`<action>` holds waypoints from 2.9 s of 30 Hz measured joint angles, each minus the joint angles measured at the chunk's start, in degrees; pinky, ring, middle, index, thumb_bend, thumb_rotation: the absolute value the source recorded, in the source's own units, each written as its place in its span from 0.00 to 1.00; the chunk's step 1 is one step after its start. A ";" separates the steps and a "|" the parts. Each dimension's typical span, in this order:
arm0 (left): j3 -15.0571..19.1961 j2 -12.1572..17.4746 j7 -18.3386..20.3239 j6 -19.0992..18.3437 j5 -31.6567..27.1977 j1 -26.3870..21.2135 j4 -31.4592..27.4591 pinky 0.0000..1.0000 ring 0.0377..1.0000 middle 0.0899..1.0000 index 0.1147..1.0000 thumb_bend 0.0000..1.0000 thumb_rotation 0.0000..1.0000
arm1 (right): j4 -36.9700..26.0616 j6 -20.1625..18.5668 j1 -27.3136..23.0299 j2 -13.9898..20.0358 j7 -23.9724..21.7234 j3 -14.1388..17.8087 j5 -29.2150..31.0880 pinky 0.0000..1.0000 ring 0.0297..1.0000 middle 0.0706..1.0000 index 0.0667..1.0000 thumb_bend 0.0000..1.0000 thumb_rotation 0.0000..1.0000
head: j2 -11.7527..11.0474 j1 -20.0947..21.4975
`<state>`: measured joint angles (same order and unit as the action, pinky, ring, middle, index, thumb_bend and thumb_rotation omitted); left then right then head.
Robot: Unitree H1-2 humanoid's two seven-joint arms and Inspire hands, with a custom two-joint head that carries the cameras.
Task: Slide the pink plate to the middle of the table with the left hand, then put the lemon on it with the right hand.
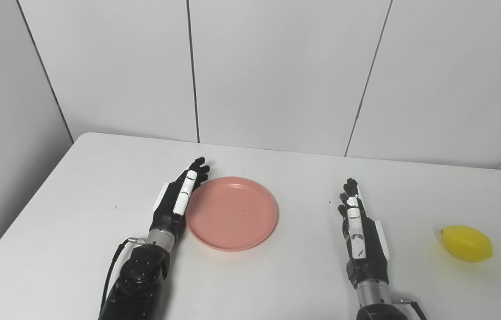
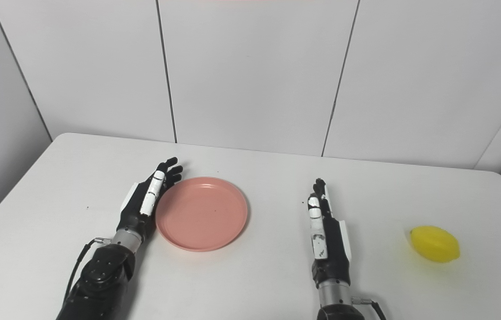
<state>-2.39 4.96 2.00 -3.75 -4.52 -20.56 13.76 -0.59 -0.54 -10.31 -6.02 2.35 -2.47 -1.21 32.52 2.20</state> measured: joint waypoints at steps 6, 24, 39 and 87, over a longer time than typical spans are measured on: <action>-2.19 -1.98 0.57 -1.58 0.91 1.67 -3.33 0.93 0.90 0.88 0.87 0.63 1.00 | -1.10 -0.39 0.06 0.32 0.02 0.20 -0.07 1.00 1.00 1.00 0.98 0.75 1.00 | 0.79 0.09; -5.03 -5.18 1.14 -4.07 3.24 3.19 -5.53 0.97 0.92 0.90 0.90 0.62 1.00 | -4.63 -3.62 1.06 1.96 -0.07 0.24 -0.18 1.00 1.00 1.00 1.00 0.78 1.00 | 1.14 1.67; -6.07 -7.54 0.98 0.50 3.39 4.50 -3.82 0.96 0.95 0.92 0.92 0.61 1.00 | -4.64 -3.61 1.06 2.99 -0.46 0.36 0.26 1.00 1.00 1.00 1.00 0.77 1.00 | 0.62 4.65; -3.47 -8.15 1.00 4.89 4.44 7.12 -4.83 0.93 0.91 0.89 0.88 0.63 1.00 | -13.63 -12.95 0.90 26.71 -2.42 7.50 -31.43 0.76 0.84 0.86 0.85 0.83 0.59 | 2.81 16.35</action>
<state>-5.86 -3.19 3.00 1.14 -0.08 -13.43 8.93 -14.22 -13.49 -9.41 20.69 -0.07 5.03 -32.63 35.33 18.54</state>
